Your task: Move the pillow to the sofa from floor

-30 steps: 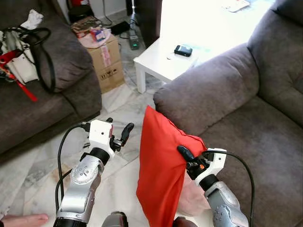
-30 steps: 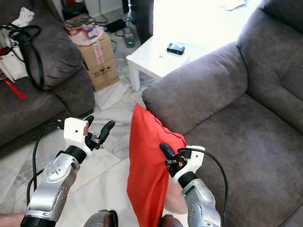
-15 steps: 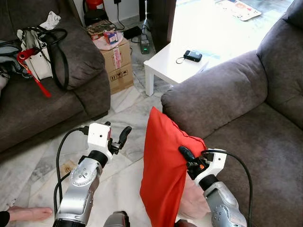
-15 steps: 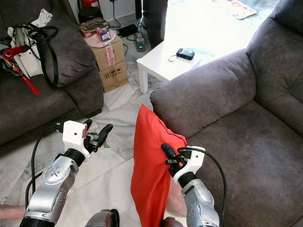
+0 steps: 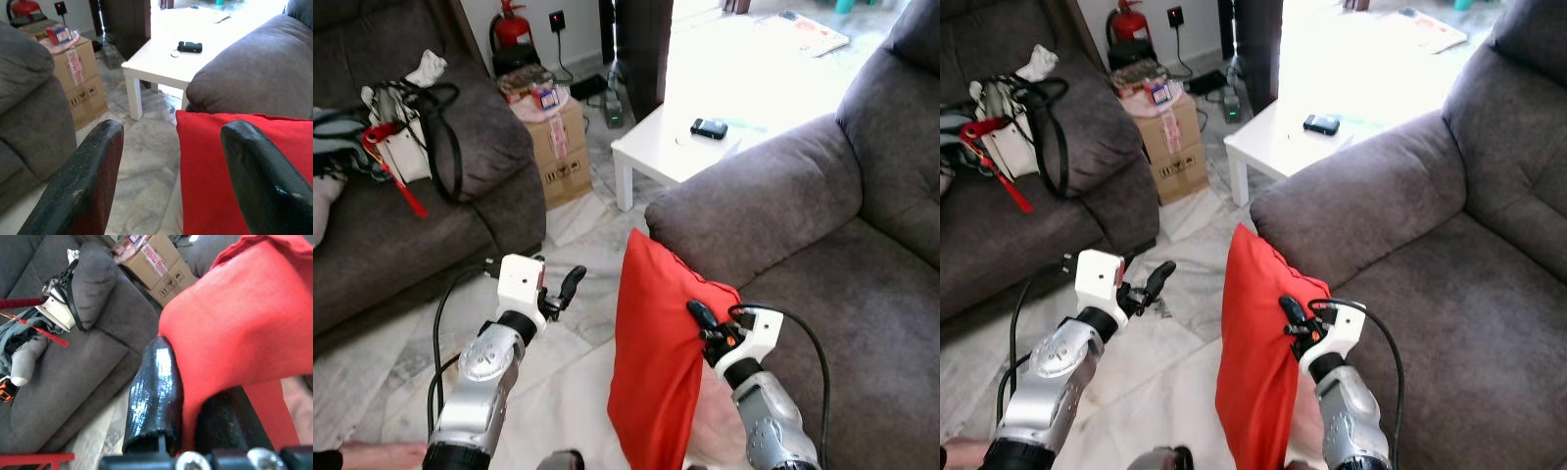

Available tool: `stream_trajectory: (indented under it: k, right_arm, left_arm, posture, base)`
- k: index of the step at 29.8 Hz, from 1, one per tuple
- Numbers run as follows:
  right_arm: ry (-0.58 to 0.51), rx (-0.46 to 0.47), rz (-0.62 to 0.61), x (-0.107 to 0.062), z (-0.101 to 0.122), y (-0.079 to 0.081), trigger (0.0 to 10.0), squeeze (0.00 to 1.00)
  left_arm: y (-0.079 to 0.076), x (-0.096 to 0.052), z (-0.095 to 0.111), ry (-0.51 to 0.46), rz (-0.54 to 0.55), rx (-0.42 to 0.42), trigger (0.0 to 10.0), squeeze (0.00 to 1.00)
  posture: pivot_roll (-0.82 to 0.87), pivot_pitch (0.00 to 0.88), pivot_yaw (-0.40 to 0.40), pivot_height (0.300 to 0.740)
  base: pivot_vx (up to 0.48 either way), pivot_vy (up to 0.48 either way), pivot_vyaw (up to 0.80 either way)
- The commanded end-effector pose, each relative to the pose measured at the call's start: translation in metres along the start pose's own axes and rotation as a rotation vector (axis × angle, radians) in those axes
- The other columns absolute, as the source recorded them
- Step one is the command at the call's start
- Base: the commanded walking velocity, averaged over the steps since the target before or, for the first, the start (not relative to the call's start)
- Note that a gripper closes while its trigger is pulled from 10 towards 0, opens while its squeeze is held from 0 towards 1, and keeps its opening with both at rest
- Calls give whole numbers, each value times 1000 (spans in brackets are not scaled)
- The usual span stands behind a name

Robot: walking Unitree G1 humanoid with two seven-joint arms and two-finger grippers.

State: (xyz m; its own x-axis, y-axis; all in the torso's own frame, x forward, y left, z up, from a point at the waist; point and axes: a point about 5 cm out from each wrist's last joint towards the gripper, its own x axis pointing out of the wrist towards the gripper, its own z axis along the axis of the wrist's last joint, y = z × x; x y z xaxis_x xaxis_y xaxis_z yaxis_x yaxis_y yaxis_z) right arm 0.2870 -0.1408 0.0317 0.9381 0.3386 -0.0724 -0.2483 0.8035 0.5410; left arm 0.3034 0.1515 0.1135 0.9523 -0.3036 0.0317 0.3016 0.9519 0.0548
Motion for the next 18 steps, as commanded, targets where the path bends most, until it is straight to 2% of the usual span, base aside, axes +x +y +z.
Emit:
stream_trajectory:
  k: [1,5,13,18]
  right_arm:
    - [-145,-60,55,14,31,10,10000,0]
    - [-175,-74,50,22,41,10,10000,0]
    - [-191,-83,56,30,47,13,10000,0]
    - [-202,-91,49,32,50,12,10000,0]
  left_arm:
    - [6,1,-3,7,12,11,10000,0]
    - [12,9,-2,5,27,22,10000,0]
    - [21,14,0,-11,72,36,10000,0]
    - [21,14,0,-17,67,33,10000,0]
  posture:
    - [-7,42,43,740]
    - [-11,9,49,740]
    - [-9,0,50,740]
    - [-6,1,50,740]
  base:
    - [0,0,0]
    - [0,0,0]
    - [0,0,0]
    - [0,0,0]
